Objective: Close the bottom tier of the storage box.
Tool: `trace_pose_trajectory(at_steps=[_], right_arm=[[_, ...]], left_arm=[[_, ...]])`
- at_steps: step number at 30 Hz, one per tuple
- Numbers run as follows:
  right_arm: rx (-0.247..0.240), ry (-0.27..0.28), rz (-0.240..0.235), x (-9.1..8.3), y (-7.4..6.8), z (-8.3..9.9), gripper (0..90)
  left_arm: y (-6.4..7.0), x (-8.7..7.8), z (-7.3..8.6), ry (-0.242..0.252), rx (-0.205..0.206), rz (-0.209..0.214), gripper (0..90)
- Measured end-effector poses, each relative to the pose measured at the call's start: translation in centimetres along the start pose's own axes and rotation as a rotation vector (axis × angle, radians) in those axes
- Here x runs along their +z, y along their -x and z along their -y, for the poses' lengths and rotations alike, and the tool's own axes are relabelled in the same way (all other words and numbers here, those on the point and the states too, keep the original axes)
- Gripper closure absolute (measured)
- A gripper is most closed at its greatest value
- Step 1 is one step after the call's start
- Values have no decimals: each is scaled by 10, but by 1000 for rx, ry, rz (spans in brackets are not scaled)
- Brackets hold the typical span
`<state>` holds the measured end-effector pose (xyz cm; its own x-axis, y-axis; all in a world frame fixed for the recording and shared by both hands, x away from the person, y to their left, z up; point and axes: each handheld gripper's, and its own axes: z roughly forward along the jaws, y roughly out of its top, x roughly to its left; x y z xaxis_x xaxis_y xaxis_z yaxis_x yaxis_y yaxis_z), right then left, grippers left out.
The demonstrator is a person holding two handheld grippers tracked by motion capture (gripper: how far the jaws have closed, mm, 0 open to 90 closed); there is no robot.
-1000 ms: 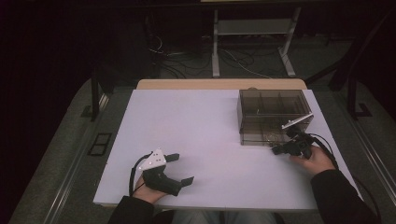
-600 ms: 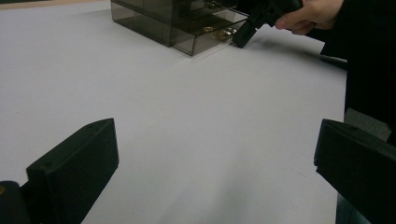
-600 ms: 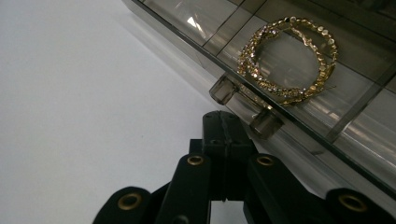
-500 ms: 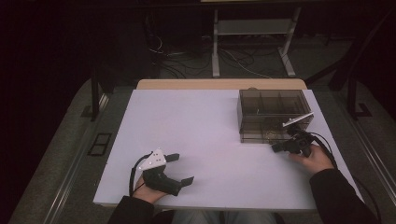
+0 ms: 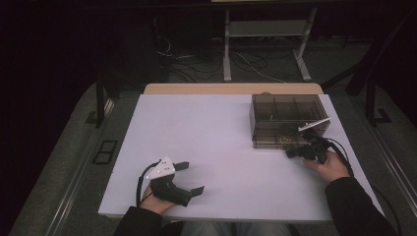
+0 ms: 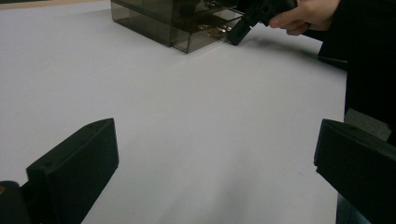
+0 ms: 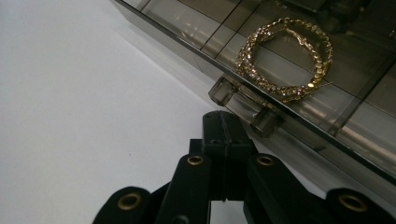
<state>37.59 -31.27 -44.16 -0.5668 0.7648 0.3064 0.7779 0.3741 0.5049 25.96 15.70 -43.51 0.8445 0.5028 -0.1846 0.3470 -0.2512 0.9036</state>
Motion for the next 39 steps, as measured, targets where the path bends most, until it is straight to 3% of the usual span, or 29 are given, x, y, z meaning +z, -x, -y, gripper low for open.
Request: trace_pose_trajectory(at_steps=[39], right_arm=[[62,85,25,4,12,-4,888]], left_arm=[[0,0,0,0,1,0,0]])
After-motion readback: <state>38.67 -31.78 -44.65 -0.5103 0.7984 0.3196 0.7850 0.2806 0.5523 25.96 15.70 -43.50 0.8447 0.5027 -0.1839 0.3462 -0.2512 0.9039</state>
